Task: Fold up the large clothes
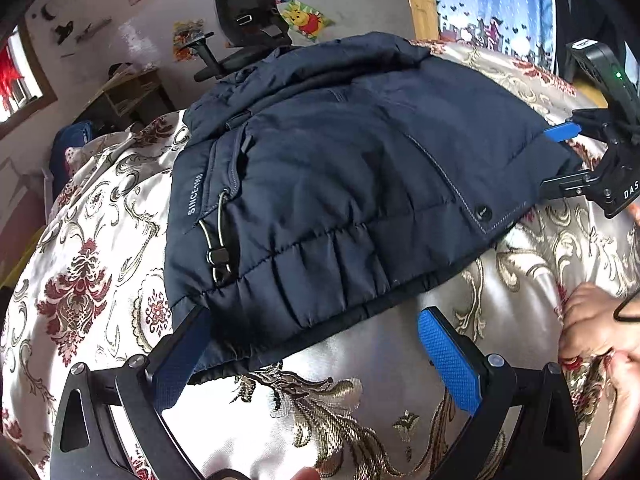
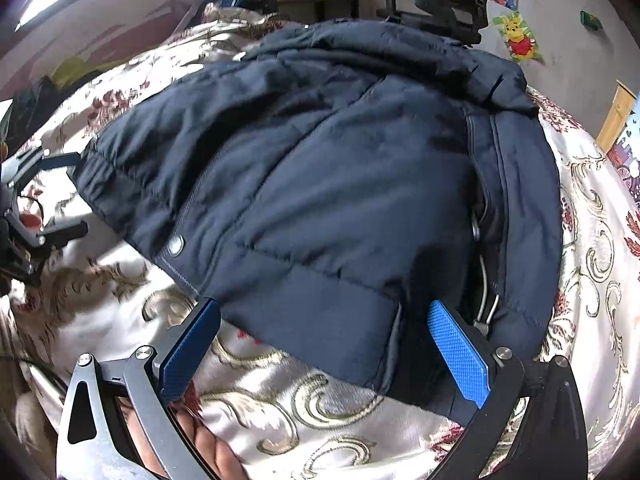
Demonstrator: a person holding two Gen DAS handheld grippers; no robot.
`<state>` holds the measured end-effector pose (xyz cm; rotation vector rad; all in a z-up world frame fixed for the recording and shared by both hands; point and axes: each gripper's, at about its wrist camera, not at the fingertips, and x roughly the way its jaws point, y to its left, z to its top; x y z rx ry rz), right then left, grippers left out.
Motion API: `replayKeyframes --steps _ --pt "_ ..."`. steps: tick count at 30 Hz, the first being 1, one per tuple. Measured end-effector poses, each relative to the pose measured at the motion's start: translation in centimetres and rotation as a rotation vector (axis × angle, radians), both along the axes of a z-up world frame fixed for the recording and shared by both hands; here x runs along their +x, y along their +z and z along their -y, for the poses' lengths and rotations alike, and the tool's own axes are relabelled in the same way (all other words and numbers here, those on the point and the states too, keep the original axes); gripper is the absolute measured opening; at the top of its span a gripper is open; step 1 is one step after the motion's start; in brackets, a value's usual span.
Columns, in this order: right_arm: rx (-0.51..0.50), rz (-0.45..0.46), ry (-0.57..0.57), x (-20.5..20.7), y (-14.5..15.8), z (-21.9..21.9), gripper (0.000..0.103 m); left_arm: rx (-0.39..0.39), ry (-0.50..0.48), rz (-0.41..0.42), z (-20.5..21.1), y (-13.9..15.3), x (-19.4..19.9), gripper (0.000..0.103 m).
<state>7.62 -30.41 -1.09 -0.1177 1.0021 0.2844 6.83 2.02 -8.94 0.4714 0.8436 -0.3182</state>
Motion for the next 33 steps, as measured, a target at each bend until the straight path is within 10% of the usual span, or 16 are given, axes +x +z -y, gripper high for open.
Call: replayKeyframes --steps 15,23,33 --pt "-0.181 -0.014 -0.04 0.0 -2.3 -0.3 0.101 0.008 0.025 0.022 0.4 -0.6 0.3 0.103" --pt "-0.337 0.113 -0.076 -0.5 -2.5 -1.0 0.101 -0.028 0.032 0.015 0.0 -0.3 0.4 0.103" --pt "-0.291 0.26 -0.079 0.0 1.9 -0.7 0.1 0.026 0.0 0.05 0.5 -0.8 -0.1 0.103"
